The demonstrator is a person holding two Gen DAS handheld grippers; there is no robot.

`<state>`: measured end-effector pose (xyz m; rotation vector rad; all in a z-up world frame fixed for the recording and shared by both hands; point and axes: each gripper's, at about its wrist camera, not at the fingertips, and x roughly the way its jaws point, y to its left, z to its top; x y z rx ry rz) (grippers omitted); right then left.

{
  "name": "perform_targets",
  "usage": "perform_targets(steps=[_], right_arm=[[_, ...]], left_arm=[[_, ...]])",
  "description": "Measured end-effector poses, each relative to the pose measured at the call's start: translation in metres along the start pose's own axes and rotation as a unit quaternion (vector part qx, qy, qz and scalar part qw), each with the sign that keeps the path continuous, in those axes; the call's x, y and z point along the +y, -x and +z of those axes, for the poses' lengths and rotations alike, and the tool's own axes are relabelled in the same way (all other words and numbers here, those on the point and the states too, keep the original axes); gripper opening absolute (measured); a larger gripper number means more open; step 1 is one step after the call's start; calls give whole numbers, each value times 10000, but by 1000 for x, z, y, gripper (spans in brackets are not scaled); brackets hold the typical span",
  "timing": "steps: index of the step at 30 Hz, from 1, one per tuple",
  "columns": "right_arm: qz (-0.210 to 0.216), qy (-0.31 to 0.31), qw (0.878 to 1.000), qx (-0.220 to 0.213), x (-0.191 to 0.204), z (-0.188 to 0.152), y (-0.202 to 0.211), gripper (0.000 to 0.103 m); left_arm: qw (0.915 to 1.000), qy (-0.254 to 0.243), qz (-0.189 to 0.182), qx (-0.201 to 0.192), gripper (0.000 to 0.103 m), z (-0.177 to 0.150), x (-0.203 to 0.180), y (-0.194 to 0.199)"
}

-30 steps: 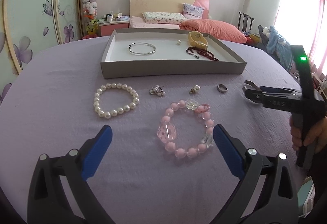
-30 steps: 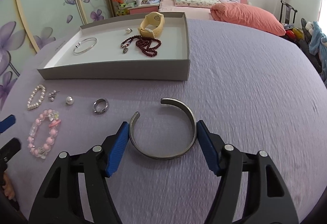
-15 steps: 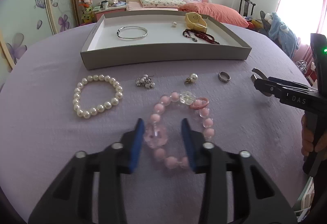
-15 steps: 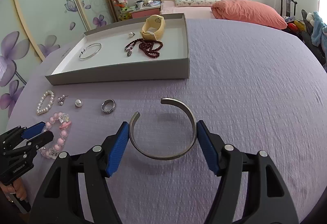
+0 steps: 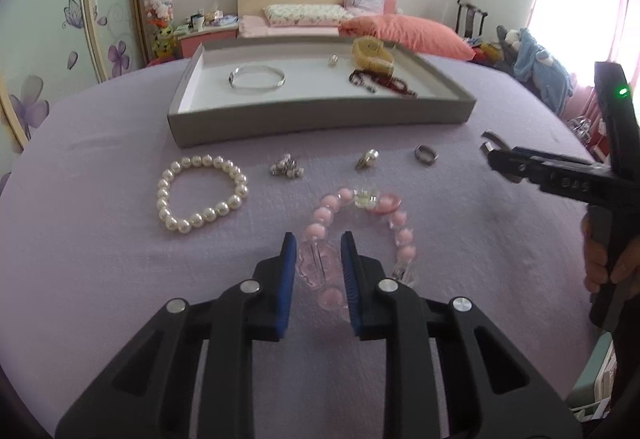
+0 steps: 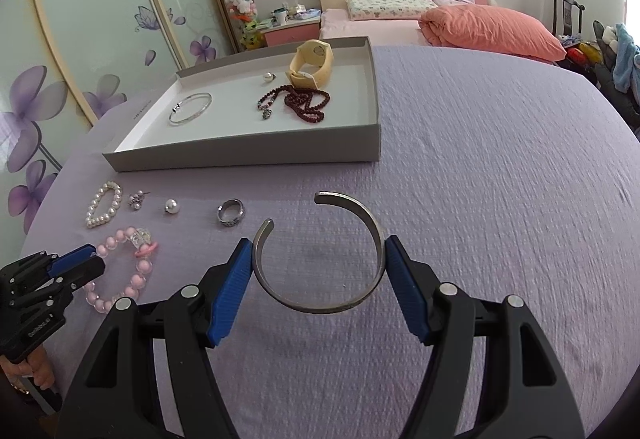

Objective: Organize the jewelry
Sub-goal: 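Close the left tool on the pink bead bracelet while the right tool grips the silver cuff, then carry the pink bracelet and silver cuff into the grey tray and open both tools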

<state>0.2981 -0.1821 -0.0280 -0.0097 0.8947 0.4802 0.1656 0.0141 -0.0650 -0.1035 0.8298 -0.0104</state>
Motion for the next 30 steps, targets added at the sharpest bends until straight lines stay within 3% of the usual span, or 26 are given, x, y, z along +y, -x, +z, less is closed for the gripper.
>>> perform_targets(steps=[11, 20, 30], right_arm=[[196, 86, 9996, -189, 15, 3, 10, 68], [296, 148, 9991, -247, 24, 7, 14, 68], [322, 251, 9979, -506, 38, 28, 17, 68]], left_arm=[[9960, 131, -378, -801, 23, 24, 8, 50], [9937, 330, -373, -1007, 23, 34, 20, 60], [9901, 503, -315, -1275, 23, 68, 29, 64]])
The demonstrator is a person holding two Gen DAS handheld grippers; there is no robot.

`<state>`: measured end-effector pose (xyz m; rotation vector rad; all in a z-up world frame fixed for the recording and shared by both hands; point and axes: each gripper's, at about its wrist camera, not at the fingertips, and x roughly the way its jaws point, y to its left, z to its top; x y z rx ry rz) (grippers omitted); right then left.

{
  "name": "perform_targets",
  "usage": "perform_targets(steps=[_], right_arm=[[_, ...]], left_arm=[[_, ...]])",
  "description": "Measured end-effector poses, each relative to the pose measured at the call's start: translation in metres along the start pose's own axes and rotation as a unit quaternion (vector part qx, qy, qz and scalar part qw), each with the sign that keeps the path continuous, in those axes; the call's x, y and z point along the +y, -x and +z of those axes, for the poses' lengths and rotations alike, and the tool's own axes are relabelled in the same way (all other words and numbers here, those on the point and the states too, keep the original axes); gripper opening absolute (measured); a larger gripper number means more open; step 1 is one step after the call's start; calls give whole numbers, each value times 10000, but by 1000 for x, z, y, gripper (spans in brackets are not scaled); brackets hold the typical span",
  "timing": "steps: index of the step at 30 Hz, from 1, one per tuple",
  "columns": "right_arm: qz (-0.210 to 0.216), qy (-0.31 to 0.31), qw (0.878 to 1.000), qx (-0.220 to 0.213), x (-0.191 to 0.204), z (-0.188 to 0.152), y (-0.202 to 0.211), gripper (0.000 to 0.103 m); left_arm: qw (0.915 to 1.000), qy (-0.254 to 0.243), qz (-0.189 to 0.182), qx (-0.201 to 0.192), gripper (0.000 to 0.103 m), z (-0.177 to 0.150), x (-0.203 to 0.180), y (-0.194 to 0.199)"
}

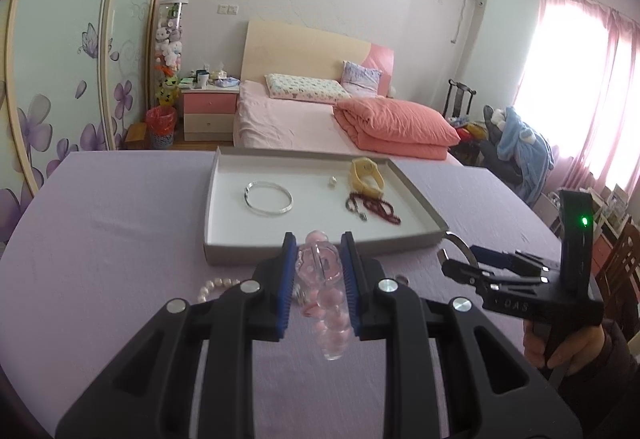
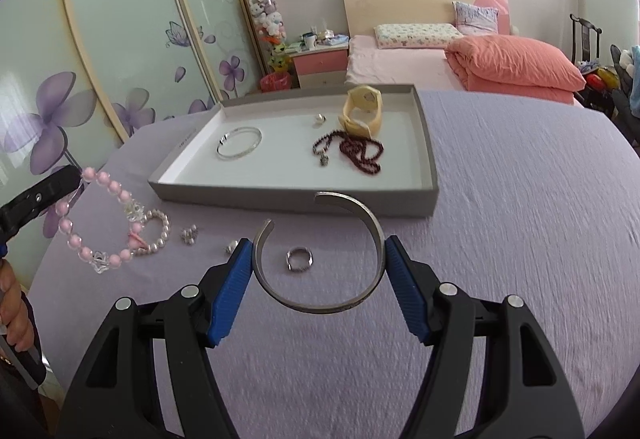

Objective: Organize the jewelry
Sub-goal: 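Carry the pink bracelet and silver cuff into the grey tray and open both tools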

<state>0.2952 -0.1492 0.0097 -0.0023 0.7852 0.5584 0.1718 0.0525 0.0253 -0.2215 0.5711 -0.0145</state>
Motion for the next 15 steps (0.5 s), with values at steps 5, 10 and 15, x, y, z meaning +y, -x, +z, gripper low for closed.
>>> perform_targets(steps=[5, 10, 15], right_arm=[[-68, 36, 9998, -165, 6, 17, -8, 68], [-224, 76, 9990, -374, 12, 37, -22, 68], [-379, -17, 9983, -434, 6, 53, -47, 68]], left_arm=[[9999, 56, 131, -93, 23, 21, 5, -17], [9996, 101, 248, -131, 23, 43, 11, -40], [9993, 145, 321, -142, 23, 60, 17, -69]])
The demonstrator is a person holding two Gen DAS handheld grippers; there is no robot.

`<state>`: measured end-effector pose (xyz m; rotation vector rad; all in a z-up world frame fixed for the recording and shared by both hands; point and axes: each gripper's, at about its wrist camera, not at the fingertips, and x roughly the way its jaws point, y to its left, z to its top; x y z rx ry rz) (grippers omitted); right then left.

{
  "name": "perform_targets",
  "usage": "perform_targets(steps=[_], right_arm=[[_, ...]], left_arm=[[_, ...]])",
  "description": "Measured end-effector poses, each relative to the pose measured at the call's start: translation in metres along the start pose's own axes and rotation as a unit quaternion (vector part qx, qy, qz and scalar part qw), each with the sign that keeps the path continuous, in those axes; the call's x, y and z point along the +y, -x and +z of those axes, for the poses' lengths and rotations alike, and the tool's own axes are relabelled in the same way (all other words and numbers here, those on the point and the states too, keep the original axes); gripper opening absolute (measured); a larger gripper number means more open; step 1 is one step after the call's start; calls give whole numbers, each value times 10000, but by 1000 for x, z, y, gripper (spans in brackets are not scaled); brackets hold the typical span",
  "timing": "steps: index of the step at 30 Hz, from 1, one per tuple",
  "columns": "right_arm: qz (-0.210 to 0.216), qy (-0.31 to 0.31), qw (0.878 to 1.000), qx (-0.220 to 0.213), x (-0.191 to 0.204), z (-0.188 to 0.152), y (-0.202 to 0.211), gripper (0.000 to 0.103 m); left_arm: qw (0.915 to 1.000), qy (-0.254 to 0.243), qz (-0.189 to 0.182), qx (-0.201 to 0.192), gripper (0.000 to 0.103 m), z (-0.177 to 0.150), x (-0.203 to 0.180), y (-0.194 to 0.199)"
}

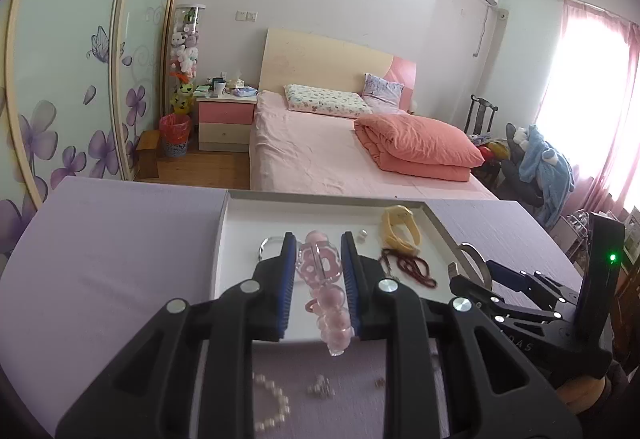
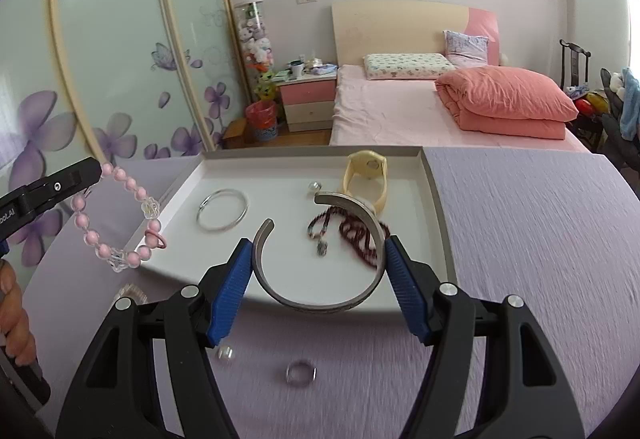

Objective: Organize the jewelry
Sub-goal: 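Carry the pink bracelet and silver cuff into the grey tray and open both tools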

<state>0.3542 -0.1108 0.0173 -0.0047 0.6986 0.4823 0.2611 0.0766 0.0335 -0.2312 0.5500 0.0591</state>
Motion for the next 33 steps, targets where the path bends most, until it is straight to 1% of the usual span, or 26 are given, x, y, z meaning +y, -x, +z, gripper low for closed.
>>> perform_targets(steps=[6, 13, 21, 25, 26, 27, 29, 30, 32, 33], right_arm=[[-241, -294, 9990, 224, -14, 4, -38, 68], [-473, -384, 9971, 452, -18, 9, -66, 68], [-576, -364, 9956, 640, -16, 10, -79, 68], [-623, -332, 9950, 710, -14, 8, -82, 69], [-623, -327, 9950, 702, -14, 8, -81, 71], [-621, -315, 9953, 674, -14, 9, -79, 76], [-574, -296, 9962, 592, -15, 11, -74, 77], [-571, -290, 9963, 567, -14, 11, -72, 77], [-523, -289, 9968, 526, -14, 12, -68, 77], [-507, -290, 9970, 507, -13, 11, -66, 77]], left_arm=[[9998, 113, 120, 76, 23, 13, 7, -39], [9993, 86, 275, 228, 23, 16, 15, -77], [9985, 138, 353, 389, 23, 17, 22, -108], [9982, 179, 335, 455, 23, 17, 23, -118], [9982, 176, 341, 459, 23, 15, 23, -119], [9982, 170, 351, 459, 23, 15, 22, -120], [9982, 197, 290, 485, 24, 16, 22, -121], [9983, 211, 276, 466, 25, 17, 21, -120], [9986, 207, 259, 415, 38, 18, 21, -116], [9987, 206, 285, 367, 41, 18, 20, -113]])
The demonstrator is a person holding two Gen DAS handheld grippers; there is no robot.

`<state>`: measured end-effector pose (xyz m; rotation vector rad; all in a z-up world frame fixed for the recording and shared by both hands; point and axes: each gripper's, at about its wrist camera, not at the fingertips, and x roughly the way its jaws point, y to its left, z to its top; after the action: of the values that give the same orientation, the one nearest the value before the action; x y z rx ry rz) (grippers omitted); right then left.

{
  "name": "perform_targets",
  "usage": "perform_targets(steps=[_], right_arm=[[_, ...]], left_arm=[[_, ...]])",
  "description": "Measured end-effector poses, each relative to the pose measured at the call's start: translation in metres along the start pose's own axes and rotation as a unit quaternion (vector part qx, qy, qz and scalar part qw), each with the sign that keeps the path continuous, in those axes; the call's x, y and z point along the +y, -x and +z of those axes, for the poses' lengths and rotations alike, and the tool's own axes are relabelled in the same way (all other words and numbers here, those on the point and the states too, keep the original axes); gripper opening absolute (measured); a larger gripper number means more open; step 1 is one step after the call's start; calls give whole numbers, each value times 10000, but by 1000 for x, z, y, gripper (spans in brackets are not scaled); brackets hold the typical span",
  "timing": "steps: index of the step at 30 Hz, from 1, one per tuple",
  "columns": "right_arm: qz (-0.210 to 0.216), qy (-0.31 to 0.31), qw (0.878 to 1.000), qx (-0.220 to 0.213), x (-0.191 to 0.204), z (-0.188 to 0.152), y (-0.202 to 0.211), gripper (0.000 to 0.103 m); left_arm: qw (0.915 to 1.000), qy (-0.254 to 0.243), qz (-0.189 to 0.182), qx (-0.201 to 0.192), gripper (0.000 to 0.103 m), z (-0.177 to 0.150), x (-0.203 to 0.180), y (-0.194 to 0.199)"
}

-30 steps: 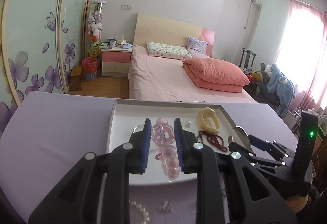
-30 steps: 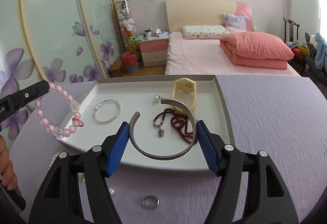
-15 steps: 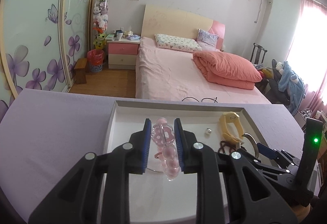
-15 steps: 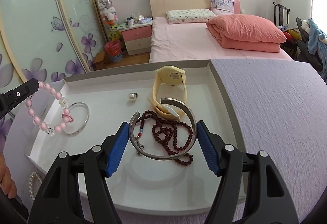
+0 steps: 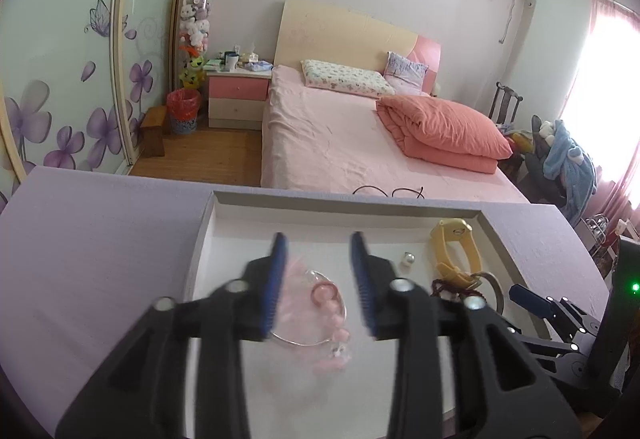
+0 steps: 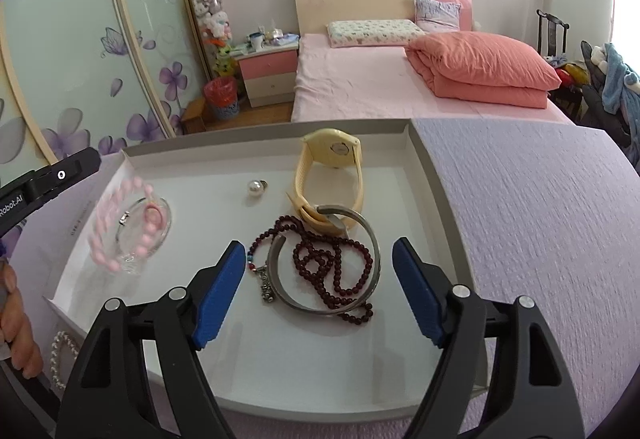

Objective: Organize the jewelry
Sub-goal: 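Carry the pink bracelet and silver cuff into the grey tray and open both tools, then withdraw both tools from the tray back over the remaining jewelry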

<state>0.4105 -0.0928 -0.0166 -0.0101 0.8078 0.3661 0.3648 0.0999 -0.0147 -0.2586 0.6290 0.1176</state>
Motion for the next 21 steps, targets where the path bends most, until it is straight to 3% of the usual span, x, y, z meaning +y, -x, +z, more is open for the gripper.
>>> perform_targets(steps=[12, 21], right_arm=[[120, 63, 9998, -141, -3, -11, 31, 77], [222, 97, 9991, -349, -3, -30, 72, 77]], left_arm=[[9997, 52, 99, -236, 50, -4, 16, 51], [9988, 77, 217, -442, 69, -38, 41, 118]])
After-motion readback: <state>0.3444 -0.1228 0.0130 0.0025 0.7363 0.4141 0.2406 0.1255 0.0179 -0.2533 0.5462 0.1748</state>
